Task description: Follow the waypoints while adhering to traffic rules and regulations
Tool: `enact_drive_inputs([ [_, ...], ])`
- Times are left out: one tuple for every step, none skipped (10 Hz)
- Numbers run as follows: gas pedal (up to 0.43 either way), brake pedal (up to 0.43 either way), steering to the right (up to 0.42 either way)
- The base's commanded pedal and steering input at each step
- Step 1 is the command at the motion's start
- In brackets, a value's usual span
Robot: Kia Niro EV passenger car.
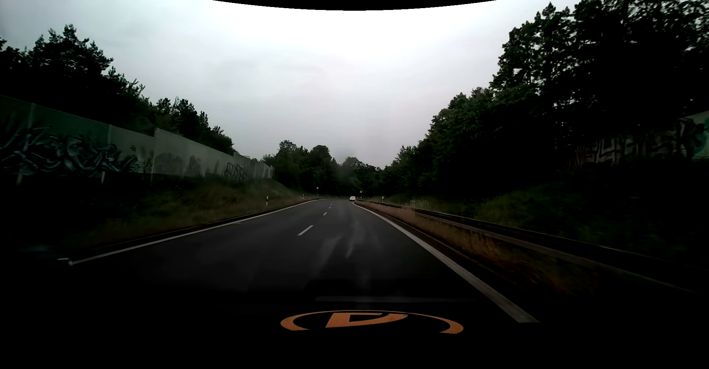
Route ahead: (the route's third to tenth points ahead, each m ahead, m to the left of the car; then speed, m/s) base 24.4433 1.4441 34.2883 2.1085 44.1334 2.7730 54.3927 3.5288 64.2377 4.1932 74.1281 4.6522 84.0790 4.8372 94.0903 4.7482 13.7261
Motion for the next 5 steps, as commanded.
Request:
enact_drive_inputs([
  [0.059, 0.0, -0.014],
  [0.067, 0.0, -0.013],
  [0.067, 0.0, -0.013],
  [0.098, 0.0, -0.012],
  [0.11, 0.0, -0.011],
])
